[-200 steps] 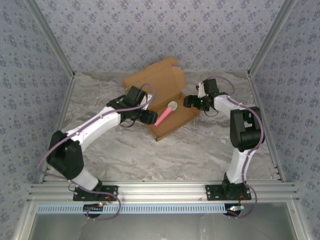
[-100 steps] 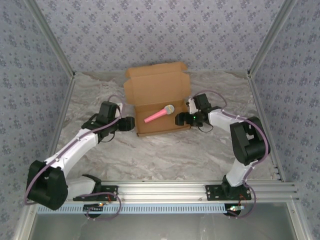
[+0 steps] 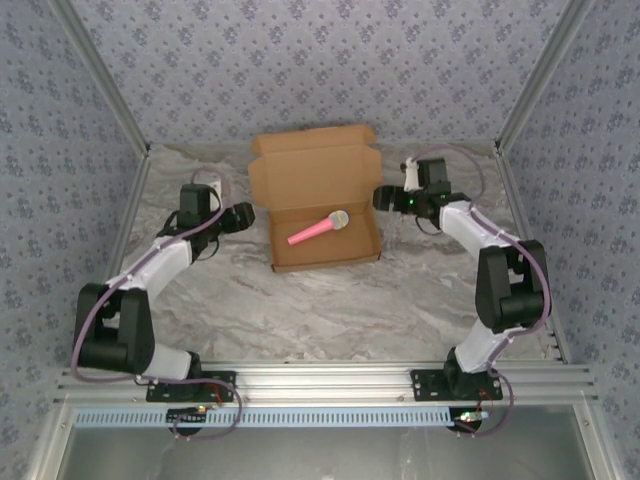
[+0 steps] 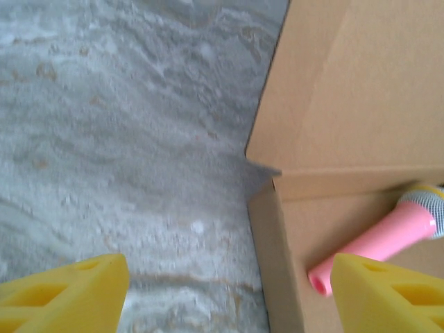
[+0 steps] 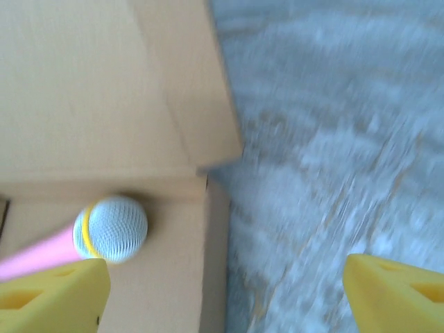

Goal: Fold the paper box

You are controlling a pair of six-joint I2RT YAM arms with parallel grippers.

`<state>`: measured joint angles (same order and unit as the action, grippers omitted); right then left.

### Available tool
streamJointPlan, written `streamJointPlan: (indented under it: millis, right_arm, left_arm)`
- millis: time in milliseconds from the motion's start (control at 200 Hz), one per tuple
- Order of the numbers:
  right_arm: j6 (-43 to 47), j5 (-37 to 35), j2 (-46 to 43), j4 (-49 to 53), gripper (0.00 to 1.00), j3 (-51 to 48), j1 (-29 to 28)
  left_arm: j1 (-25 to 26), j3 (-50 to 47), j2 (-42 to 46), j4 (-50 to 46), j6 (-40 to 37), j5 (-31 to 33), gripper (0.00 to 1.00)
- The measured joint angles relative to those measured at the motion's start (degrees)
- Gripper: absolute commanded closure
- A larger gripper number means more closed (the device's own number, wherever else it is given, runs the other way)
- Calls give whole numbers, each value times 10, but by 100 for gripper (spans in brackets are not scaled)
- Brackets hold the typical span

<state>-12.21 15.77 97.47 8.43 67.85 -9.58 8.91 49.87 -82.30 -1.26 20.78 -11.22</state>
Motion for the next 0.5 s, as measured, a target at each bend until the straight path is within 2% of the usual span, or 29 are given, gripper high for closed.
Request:
streamJointPlan:
  millis: [265,505]
  right_arm:
    - [42,49,106,-33,27,129,28]
    - [73,101,164,-32,39,190,29]
  left_arm:
    - [-14,89,-86,29,-53,-46,29]
    - [-14,156,-145,24,-98,-76,43]
